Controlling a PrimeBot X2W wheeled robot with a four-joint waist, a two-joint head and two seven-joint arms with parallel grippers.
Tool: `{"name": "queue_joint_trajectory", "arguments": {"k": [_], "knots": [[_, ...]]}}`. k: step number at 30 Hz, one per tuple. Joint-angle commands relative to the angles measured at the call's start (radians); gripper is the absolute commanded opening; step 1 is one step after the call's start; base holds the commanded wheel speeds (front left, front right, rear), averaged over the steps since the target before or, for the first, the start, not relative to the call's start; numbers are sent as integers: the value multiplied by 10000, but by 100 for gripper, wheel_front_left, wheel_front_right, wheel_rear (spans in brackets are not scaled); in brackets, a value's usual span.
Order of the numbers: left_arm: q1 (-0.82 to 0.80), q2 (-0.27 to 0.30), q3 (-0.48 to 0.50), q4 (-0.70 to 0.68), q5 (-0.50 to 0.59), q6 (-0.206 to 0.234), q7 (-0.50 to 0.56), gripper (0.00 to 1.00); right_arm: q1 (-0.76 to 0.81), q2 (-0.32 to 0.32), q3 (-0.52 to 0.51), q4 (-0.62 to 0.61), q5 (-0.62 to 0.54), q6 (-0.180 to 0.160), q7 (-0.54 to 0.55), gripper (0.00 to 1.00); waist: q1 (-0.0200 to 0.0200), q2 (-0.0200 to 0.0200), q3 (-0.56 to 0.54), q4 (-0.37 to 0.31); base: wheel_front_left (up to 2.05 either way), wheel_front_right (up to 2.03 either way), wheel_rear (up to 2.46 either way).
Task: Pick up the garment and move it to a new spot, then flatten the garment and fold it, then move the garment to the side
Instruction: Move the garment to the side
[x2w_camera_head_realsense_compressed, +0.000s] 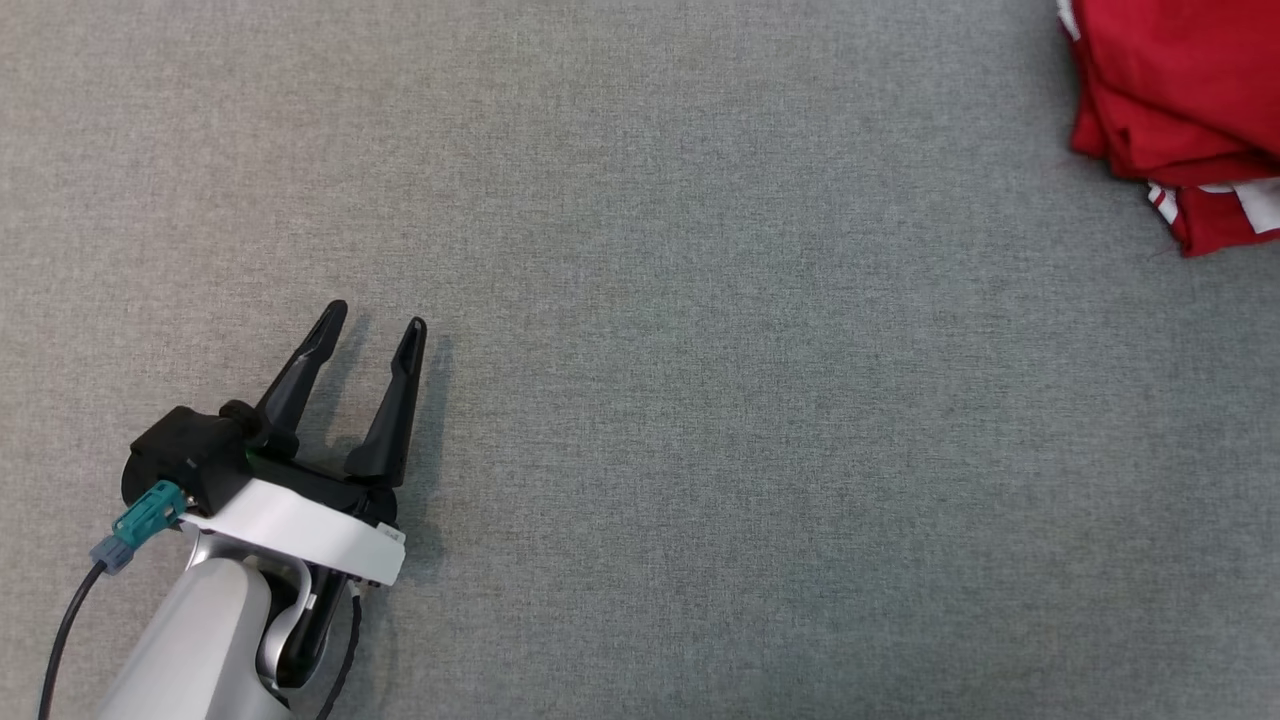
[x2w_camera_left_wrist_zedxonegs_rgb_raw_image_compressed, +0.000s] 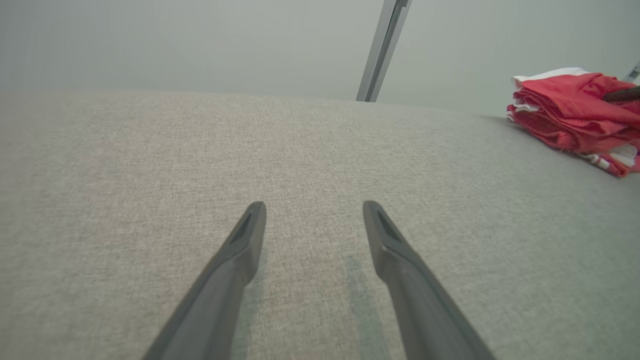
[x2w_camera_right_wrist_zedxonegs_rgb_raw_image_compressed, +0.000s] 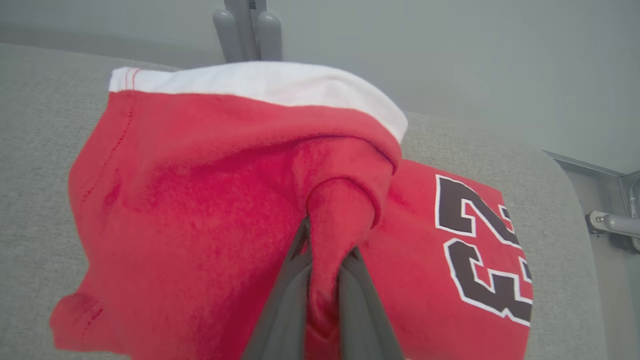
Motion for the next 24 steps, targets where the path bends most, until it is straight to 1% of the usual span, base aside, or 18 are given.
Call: {"name": "queue_joint_trajectory", "arguments": {"k": [1, 5, 8, 9, 10, 11, 12, 18, 21, 24], "knots": [[-242, 58, -14, -18, -7, -13, -1, 100, -119, -19, 26, 198, -129, 0, 56, 0, 0, 0, 36, 7, 0, 0, 0], [-275, 63, -69, -43, -32, -13, -1, 100, -307, -48, 101, 976, -659, 0, -27, 0, 0, 0, 127, 92, 0, 0, 0], [-286, 74, -44, -38, -38, -13, -1, 100, -344, 139, 89, 1582, -973, 0, -229, 0, 0, 0, 196, 163, 0, 0, 0], [-289, 65, -43, -33, -39, -13, -1, 100, -354, 210, 71, 1799, -1101, 0, -388, 5, 0, 0, 205, 190, 0, 0, 0], [-293, 41, -53, -14, -42, -13, -1, 100, -304, 378, 32, 2222, -1280, 0, -677, 49, 0, 0, 198, 240, 0, 0, 0], [-297, 30, -58, -6, -45, -13, -1, 100, -289, 456, 22, 2448, -1375, 0, -801, 95, 0, 0, 182, 260, 0, 0, 0], [-305, 22, -59, 6, -51, -13, -1, 100, -270, 514, 29, 2663, -1468, 0, -933, 100, 0, 0, 151, 281, 0, 0, 0], [-132, 4, 45, 119, -38, -13, -1, 100, -330, 1030, 44, 3694, -2110, 0, -1957, 100, 0, 0, -386, 208, 0, 0, 0], [10, -42, 80, 157, -52, -13, -1, 100, -283, 1188, 83, 3882, -2320, 0, -2188, 100, 0, 0, -706, 103, 0, 0, 0], [162, -105, 158, 221, -73, -12, -1, 100, -226, 1433, 63, 3989, -2589, 0, -2716, 100, 0, 0, -1253, -111, 0, 0, 0]]}}
